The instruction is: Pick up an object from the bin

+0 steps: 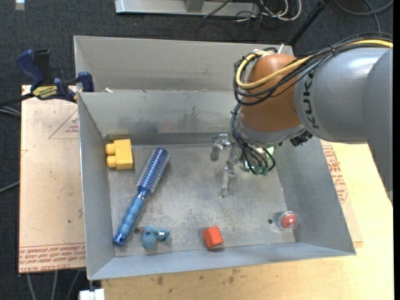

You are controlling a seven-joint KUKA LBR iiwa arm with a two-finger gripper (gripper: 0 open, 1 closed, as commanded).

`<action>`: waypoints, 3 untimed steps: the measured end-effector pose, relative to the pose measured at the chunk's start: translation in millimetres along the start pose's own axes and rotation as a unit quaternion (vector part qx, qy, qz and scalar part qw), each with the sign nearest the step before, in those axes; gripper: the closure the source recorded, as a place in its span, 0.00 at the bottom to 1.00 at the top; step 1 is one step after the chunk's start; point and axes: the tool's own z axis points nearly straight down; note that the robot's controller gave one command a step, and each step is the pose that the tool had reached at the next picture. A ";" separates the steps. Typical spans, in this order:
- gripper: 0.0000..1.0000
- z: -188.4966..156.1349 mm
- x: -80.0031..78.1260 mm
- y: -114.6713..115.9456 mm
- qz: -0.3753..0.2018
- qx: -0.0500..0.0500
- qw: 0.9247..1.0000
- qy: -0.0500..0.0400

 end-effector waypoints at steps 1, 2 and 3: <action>0.00 57.8 -47.6 -35.9 -0.060 0.001 0.998 -0.004; 0.00 22.9 -58.5 -120.7 -0.106 0.003 0.994 -0.007; 0.00 24.3 -60.1 -158.9 -0.165 0.002 0.986 -0.006</action>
Offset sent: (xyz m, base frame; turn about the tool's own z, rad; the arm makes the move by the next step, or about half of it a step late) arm 0.0469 -0.0345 -0.0555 -0.1240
